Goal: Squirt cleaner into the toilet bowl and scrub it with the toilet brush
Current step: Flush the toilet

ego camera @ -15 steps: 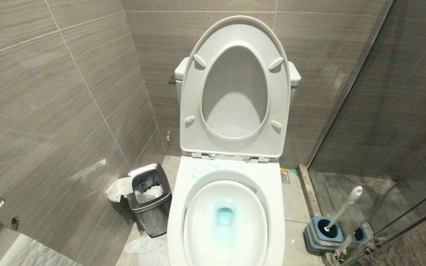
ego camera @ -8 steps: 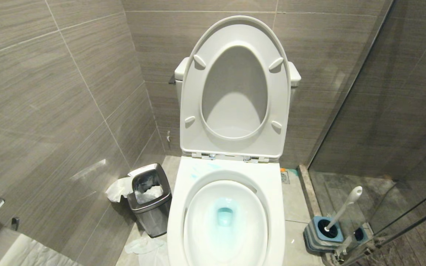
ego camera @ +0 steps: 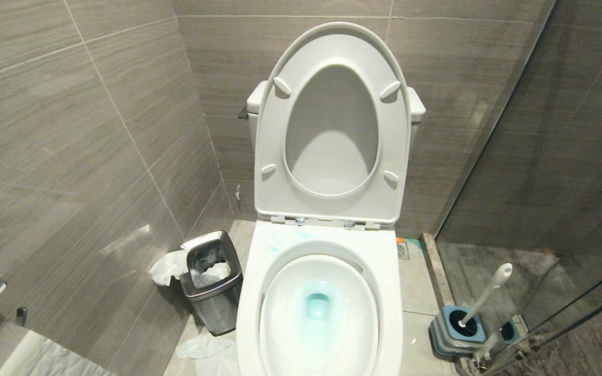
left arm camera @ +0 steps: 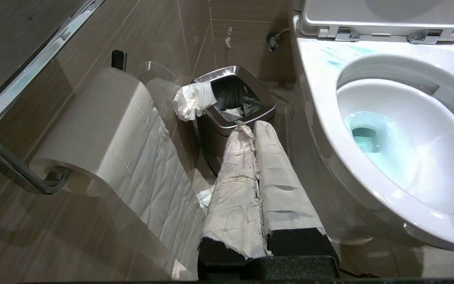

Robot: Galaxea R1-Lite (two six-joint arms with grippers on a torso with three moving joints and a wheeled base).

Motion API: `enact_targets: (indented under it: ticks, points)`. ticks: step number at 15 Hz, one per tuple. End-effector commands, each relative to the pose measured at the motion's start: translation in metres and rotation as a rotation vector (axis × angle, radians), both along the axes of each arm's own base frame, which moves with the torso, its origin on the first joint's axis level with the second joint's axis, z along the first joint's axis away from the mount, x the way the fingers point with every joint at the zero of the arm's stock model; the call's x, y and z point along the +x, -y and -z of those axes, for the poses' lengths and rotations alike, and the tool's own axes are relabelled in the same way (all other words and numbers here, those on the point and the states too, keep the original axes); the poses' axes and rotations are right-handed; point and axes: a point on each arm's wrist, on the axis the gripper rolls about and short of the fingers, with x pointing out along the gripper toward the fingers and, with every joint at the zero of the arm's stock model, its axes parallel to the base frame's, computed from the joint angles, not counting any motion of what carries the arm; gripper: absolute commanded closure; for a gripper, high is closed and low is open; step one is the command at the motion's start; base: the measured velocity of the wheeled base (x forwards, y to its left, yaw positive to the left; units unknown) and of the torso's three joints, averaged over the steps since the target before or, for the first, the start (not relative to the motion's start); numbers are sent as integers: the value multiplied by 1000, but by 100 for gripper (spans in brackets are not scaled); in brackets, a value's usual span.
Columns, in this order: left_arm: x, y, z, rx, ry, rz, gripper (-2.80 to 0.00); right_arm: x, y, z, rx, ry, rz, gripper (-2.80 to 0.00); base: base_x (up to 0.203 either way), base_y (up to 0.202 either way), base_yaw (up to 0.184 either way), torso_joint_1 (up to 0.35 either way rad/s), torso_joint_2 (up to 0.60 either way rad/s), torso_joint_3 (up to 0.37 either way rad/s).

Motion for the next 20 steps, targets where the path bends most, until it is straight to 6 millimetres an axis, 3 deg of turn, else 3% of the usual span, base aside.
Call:
enact_targets:
  ticks: [1,5,20]
  points:
    - [0,0,1,0,-4,0,0,2,1,8,5,-70,29,0,0,0,0,0,0,0]
    - [0,0,1,0,-5,0,0,2,2,19,6,-184,75,0,0,0,0,0,0,0]
    - [0,0,1,0,-5,0,0,2,2,19,21,-179,70,0,0,0,0,0,0,0]
